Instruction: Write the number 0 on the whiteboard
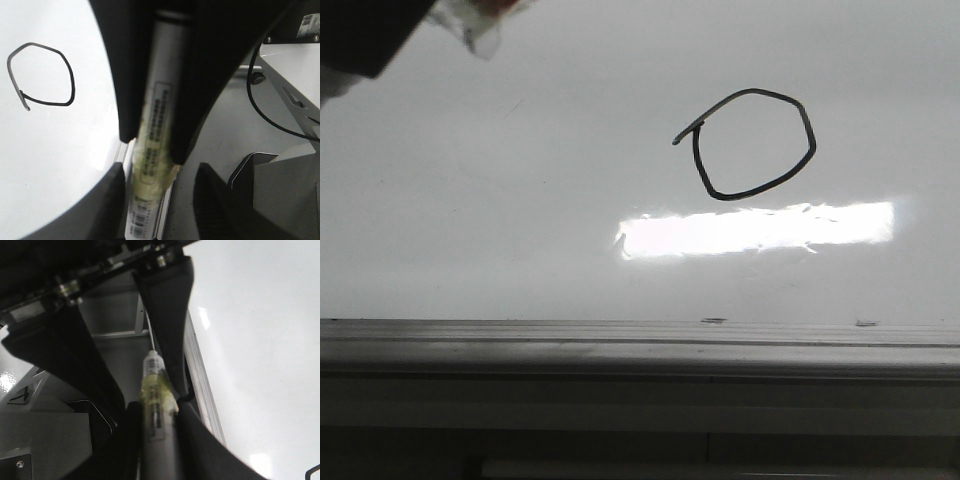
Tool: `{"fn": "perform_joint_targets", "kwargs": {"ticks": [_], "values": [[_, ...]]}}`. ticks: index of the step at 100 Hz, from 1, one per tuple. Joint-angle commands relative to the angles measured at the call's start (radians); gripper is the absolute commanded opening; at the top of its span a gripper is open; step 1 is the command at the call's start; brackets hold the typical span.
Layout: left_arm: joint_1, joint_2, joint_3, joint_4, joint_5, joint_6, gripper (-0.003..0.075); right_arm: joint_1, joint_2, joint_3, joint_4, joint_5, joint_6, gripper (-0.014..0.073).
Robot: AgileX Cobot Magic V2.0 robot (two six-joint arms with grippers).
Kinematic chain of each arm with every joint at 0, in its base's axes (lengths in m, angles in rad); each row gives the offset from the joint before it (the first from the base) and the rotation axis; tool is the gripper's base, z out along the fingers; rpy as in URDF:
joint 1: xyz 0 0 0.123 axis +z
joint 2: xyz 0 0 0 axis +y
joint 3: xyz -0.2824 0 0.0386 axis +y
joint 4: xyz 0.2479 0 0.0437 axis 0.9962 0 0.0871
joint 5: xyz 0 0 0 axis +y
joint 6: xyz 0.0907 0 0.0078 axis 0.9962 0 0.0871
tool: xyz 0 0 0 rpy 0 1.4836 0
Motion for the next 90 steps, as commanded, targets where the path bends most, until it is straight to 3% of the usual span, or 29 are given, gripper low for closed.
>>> {"fn": "perform_joint_targets", "kwargs": {"ticks": [1,14,58,65,80,84,90], "values": [[-0.006,-0.007,-0.039,-0.007,-0.045,0.0,0.0146,0.0,-0.014,-0.036,-0.005,-0.053,-0.015,-0.005],[-0.006,-0.007,-0.039,-0.007,-0.036,0.0,-0.0022,0.0,-0.014,-0.036,-0.005,-0.055,-0.015,-0.005],[-0.006,-0.007,-0.039,-0.027,-0.024,-0.002,-0.002,0.001,-0.038,-0.044,-0.004,-0.104,-0.015,-0.0022],[-0.006,-0.007,-0.039,-0.027,-0.024,-0.009,-0.002,0.001,-0.054,-0.044,-0.004,-0.118,-0.015,0.0074],[0.002,-0.007,-0.039,-0.025,-0.054,-0.048,-0.002,0.001,-0.102,-0.044,-0.004,-0.14,-0.015,0.0418],[0.011,-0.007,-0.039,-0.023,-0.065,-0.061,-0.002,0.001,-0.118,-0.044,-0.012,-0.145,-0.015,0.0469],[0.027,-0.007,-0.039,-0.023,-0.086,-0.074,-0.002,0.001,-0.141,-0.044,-0.035,-0.148,-0.015,0.0479]]}}
